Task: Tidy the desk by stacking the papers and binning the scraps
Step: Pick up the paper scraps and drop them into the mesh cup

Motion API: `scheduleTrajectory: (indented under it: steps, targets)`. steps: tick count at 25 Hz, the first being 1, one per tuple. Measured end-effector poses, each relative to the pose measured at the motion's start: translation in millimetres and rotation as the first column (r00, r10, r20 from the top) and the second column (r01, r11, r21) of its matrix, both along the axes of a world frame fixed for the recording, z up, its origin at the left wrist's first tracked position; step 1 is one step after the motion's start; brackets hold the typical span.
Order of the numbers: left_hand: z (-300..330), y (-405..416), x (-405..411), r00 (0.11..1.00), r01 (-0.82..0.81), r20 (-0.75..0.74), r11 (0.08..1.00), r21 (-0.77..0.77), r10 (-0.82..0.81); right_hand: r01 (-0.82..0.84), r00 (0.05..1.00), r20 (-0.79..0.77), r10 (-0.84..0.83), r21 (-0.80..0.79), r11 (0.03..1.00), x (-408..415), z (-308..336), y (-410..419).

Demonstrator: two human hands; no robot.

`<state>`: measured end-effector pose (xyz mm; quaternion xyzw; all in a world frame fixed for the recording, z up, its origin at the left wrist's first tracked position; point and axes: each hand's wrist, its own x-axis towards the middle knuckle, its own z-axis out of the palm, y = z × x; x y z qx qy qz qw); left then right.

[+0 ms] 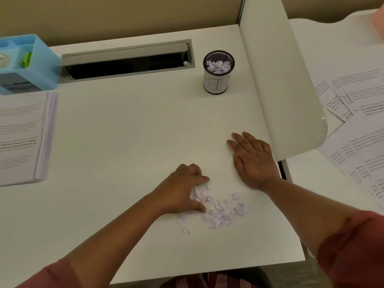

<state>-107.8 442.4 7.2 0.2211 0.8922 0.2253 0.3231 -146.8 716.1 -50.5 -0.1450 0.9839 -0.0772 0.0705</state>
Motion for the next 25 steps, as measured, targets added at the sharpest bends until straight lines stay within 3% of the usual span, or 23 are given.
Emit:
scheduleTrajectory:
  steps: [4, 12, 17, 22, 25]
  targets:
    - [-7, 8, 22, 0.999, -0.001, -0.048, 0.999, 0.04, 0.003, 0.002, 1.0, -0.016, -0.002, -0.011, 1.0, 1, 0, -1]
    - [-9, 9, 16, 0.972, -0.237, 0.029, 0.966, 0.103, 0.235, 0.007, 1.0, -0.012, -0.007, -0.017, 1.0, 0, -1, 0]
    - [-4, -2, -2, 0.833, -0.554, 0.157, 0.808, 0.202, 0.531, 0.006, 1.0, -0.007, -0.007, -0.015, 1.0, 1, 1, 0]
    - [21, -9, -33, 0.753, -0.657, 0.269, 0.668, 0.349, 0.6, -0.002, 1.0, -0.014, 0.002, -0.009, 1.0, 1, 0, 1]
    - [42, -4, -71, 0.762, -0.636, 0.235, 0.626, 0.452, 0.604, -0.003, 1.0, -0.019, 0.003, -0.001, 1.0, 1, -1, 1]
